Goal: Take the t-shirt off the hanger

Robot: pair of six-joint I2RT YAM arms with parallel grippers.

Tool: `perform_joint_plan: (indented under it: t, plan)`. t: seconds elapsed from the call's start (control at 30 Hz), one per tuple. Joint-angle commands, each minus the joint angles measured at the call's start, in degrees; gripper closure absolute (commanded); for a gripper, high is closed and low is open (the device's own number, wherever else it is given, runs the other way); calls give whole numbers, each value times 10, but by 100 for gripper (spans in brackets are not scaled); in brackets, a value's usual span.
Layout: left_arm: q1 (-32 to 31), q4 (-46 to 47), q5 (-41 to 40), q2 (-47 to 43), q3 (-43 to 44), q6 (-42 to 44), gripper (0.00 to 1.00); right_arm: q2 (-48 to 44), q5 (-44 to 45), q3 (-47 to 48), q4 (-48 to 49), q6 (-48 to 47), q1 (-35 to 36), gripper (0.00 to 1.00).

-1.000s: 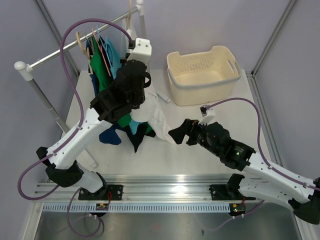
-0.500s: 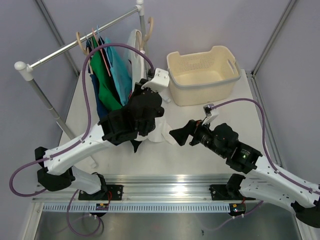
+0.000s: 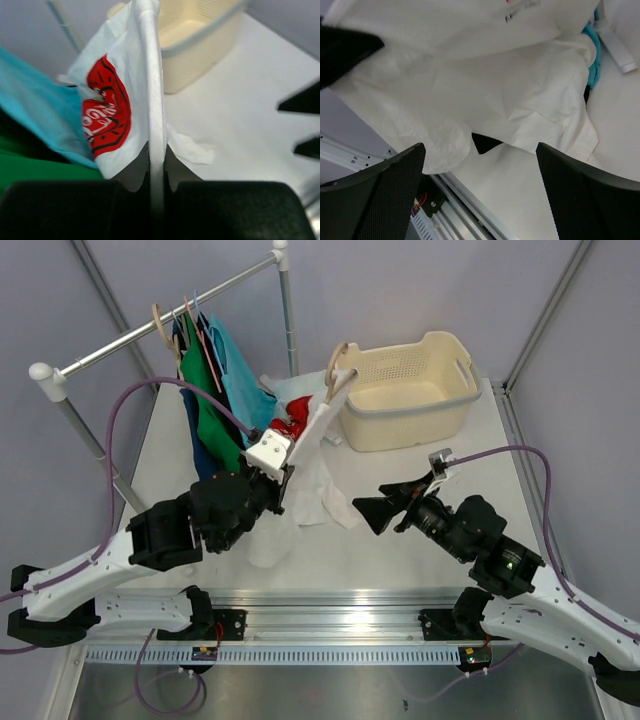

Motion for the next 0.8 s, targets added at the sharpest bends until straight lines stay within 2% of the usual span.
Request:
perform_joint_plan:
  t: [0.0, 0.17, 0.27, 0.3, 0.63, 0.77]
  plan:
    - [-8, 36, 196, -36, -36, -74, 100, -29, 47, 45, 17, -71, 4, 3]
    - [-17, 39, 263, -62, -85, -101, 100, -34, 23, 66, 53, -120, 5, 19]
    - [-16, 42, 280, -68, -106, -127, 100, -12, 34, 95, 43, -139, 5, 20]
    - [-17, 44, 293, -68, -109, -134, 100, -4, 64, 107, 34, -138, 5, 20]
    - [-30, 70, 342, -63, -111, -149, 100, 56, 160, 94, 44, -141, 4, 28]
    - [-34, 72, 354, -51, -109, -146, 100, 64, 190, 87, 54, -162, 5, 37]
